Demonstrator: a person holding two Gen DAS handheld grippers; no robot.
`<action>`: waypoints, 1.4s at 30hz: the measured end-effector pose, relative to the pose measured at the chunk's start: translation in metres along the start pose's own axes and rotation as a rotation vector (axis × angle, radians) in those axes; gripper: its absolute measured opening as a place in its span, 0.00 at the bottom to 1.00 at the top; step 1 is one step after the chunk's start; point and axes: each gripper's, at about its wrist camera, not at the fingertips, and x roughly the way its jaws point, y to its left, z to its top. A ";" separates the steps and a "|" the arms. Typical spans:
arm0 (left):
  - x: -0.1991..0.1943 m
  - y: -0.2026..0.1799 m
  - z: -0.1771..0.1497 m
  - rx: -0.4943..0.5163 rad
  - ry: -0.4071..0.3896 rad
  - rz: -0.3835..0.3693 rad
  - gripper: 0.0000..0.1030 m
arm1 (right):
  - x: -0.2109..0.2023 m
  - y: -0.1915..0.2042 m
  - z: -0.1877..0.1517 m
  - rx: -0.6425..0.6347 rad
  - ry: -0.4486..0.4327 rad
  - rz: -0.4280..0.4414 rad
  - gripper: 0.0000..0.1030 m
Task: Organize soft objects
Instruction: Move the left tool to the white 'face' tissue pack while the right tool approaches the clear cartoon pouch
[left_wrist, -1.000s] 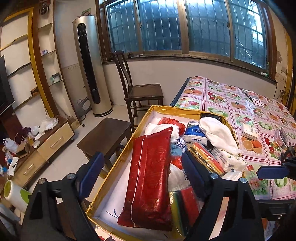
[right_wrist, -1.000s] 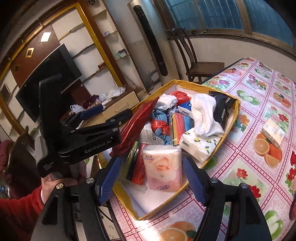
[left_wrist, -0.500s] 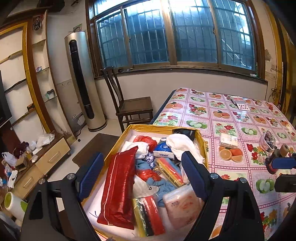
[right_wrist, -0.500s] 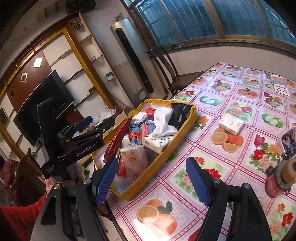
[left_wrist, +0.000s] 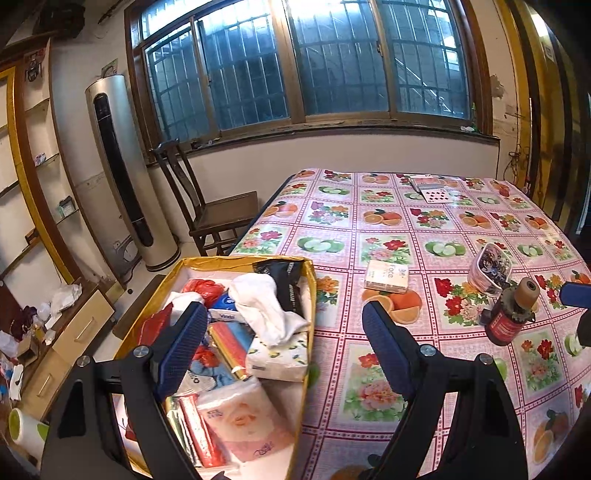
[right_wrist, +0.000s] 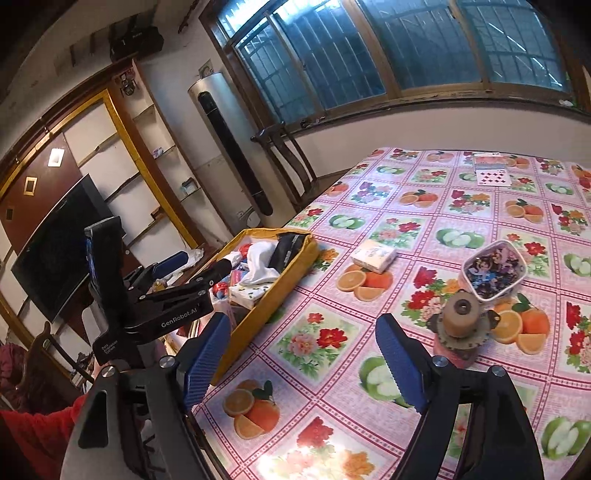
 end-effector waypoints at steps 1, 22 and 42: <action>0.002 -0.005 0.002 0.003 0.006 -0.006 0.84 | -0.005 -0.007 0.000 0.010 -0.005 -0.009 0.84; 0.185 -0.092 0.054 -0.041 0.579 -0.327 0.84 | 0.000 -0.159 0.044 0.136 0.085 -0.248 0.94; 0.252 -0.124 0.052 0.016 0.708 -0.355 0.92 | 0.117 -0.192 0.069 -0.070 0.397 -0.332 1.00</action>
